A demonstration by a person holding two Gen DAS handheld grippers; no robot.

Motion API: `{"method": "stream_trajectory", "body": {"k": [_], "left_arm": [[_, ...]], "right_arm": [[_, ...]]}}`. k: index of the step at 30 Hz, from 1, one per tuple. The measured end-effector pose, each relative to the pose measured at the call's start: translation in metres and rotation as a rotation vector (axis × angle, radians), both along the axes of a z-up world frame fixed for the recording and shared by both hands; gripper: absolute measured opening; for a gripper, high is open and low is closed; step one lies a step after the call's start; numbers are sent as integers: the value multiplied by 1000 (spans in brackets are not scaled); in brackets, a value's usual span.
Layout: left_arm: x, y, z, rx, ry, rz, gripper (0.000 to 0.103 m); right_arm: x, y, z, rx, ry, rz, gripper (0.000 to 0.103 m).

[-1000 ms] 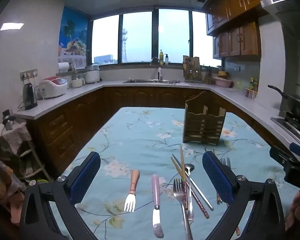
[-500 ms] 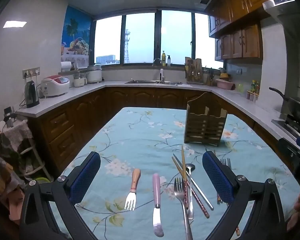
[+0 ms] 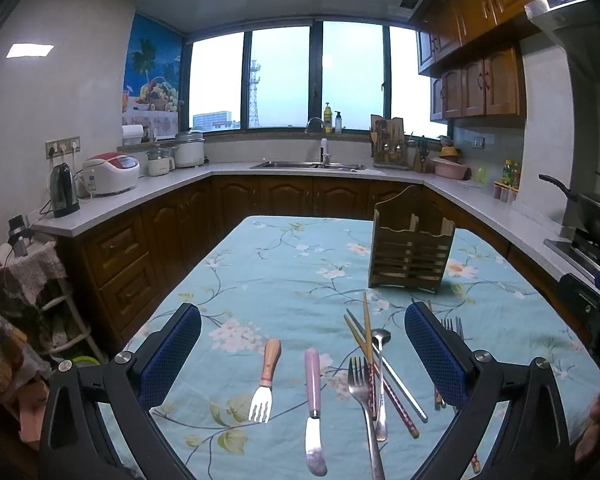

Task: Organize utensils

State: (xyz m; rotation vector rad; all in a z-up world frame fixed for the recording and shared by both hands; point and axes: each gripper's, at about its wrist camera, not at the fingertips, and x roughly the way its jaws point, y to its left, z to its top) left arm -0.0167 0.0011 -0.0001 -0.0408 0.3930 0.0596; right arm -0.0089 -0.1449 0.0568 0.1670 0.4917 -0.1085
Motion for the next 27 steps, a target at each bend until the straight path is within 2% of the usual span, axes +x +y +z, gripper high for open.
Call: {"method": "stream_trajectory", "body": {"k": [27], "left_arm": [[-1, 1, -4, -6, 0, -13, 102]], "right_arm": [[2, 3, -2, 12, -22, 24, 103]]}}
